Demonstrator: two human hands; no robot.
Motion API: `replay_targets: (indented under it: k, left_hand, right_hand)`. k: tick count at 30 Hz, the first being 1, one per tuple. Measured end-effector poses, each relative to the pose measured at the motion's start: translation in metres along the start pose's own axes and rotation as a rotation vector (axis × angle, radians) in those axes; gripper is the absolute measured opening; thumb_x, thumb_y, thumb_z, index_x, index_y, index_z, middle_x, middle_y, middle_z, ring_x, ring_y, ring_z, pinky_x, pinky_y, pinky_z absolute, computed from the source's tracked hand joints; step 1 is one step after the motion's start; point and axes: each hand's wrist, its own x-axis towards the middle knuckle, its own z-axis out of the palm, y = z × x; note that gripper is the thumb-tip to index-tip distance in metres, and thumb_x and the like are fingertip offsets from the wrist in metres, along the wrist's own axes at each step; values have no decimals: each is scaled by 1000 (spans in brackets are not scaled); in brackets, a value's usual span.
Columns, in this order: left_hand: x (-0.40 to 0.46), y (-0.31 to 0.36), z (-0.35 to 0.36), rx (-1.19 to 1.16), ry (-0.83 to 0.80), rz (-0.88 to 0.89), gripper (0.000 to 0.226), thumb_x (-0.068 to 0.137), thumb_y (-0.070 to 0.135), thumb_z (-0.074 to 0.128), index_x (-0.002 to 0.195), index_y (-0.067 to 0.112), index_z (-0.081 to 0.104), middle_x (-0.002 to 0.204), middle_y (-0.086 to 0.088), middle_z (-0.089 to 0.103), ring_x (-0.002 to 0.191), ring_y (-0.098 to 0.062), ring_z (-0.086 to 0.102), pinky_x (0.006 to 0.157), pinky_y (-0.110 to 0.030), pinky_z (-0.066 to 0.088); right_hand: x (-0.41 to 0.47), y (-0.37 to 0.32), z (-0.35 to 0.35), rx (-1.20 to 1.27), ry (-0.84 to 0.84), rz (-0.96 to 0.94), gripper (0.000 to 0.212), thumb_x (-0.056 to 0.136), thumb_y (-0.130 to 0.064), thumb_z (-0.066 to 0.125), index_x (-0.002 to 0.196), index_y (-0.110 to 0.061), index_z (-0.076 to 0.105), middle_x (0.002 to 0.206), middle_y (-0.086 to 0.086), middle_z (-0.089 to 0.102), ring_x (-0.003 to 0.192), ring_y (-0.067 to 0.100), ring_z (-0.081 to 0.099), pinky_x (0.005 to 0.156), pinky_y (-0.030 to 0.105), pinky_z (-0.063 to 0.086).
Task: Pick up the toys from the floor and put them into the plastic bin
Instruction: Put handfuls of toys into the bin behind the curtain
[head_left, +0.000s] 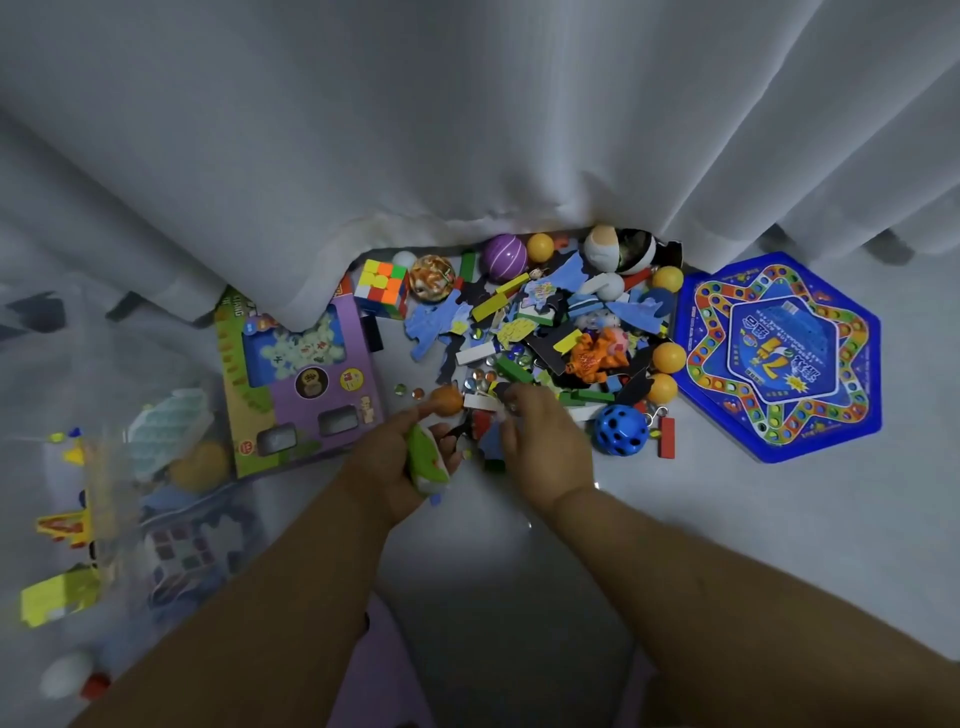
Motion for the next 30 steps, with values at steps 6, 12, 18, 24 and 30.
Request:
replay_targets:
  k: [6,12,18,24,30]
  left_hand:
    - [6,-8,-4,22,55,-51,21,97,17,48,86,8,63,85,-8,56,78,-20,55,68,-37,48]
    - [10,-13,-5,140,110,-63,19,93,16,52,83,9,67,84,-6,61,82,-19,57,75,-35,49]
    - [19,-13,-8,145,176,10,22,94,35,54,95,16,62,85,-7,58,71,-19,56,67,-32,49]
    - [12,-6,-8,-51,-63,37,31,98,32,46,94,7,64,84,-13,68,75,-24,67,75,-35,55]
    - [17,-7,-12,165,109,138,11,93,6,54,100,8,62,89,-13,65,70,-21,64,61,-29,52]
  right_hand:
    - [46,29,6,-291,-305,121,50,90,-12,51,137,-21,39,134,17,33,111,38,47,84,42,46]
    - [47,31,9,-130,-261,196,46,84,-1,58,128,-10,50,131,19,37,103,41,53,89,39,46]
    - [30,-1,17,216,50,112,16,82,-2,58,95,-3,68,101,15,60,93,28,56,71,20,34]
    - [-13,-39,38,356,-133,-146,20,85,-20,56,92,-6,68,95,12,63,87,23,57,73,18,36]
    - [10,-14,27,238,35,122,23,84,-24,56,103,-9,57,100,5,54,94,23,50,71,28,36]
